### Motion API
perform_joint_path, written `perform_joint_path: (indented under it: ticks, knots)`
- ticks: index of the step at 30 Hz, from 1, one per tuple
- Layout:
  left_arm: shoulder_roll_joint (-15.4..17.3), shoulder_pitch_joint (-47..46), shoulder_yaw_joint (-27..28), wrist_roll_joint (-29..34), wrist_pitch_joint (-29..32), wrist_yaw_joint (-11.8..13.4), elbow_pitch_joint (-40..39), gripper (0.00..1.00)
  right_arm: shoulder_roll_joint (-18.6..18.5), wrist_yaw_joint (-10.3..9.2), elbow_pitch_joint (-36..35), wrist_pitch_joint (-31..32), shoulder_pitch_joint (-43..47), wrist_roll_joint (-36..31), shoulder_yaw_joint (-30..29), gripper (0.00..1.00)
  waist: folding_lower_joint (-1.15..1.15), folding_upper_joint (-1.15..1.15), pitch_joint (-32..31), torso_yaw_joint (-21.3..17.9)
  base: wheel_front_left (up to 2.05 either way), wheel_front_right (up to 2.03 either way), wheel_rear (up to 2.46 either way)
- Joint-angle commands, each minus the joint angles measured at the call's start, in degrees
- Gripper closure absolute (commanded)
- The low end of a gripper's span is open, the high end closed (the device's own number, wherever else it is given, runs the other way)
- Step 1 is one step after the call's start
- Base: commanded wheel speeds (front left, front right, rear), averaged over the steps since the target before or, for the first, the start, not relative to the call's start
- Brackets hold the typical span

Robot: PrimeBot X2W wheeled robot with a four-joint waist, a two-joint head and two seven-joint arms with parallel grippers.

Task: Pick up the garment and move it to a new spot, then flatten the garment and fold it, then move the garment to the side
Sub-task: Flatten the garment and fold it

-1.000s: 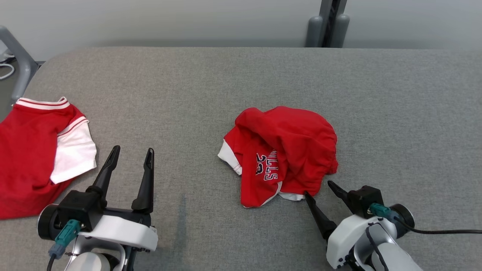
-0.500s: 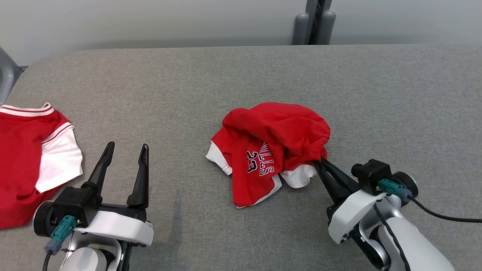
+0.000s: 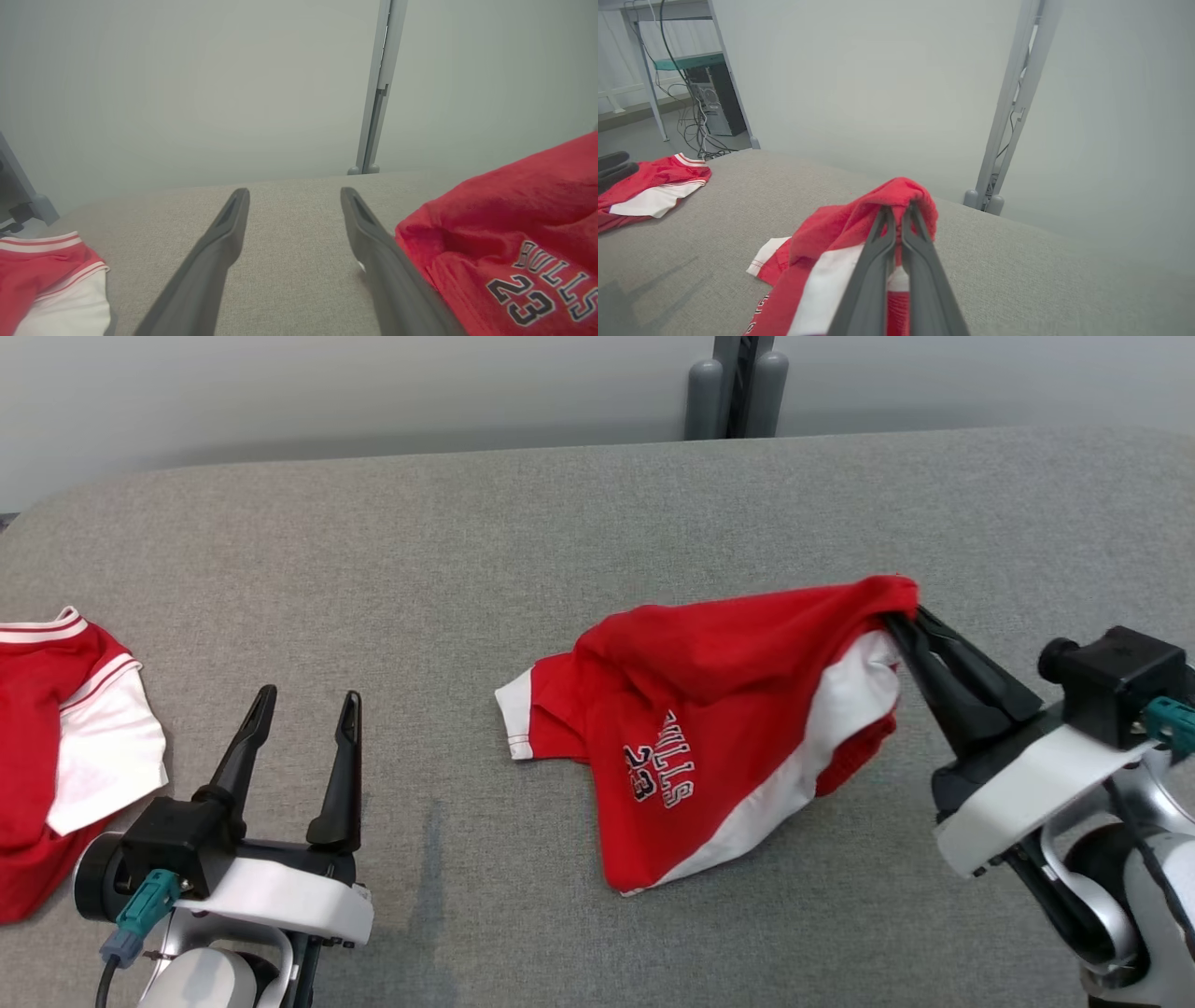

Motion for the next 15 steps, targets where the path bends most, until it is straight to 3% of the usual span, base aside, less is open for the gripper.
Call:
perform_joint_path:
  ticks: [1,6,15]
  knots:
    - [0.15,-1.22,0.10,-0.38,-0.20,-0.31,-0.01,0.00,-0.38,-0.04,-0.12,0.84,1.57,-0.25,-2.01,1.00,0.00,0.00,0.25,0.21,0.00,0.00,0.00]
    - [-0.05,-1.61,-0.30,-0.36,-0.28,-0.45,0.29,0.00,-0.45,-0.04,7.72,1.65,5.40,0.06,-7.41,1.00,0.00,0.00,1.21,0.86,0.00,0.00,0.00]
    - [-0.21,-3.01,-1.08,-0.30,-0.51,-0.94,1.22,0.00,0.93,-0.03,29.56,-6.58,1.54,-0.31,-9.60,1.00,0.00,0.00,3.03,1.31,0.00,0.00,0.00]
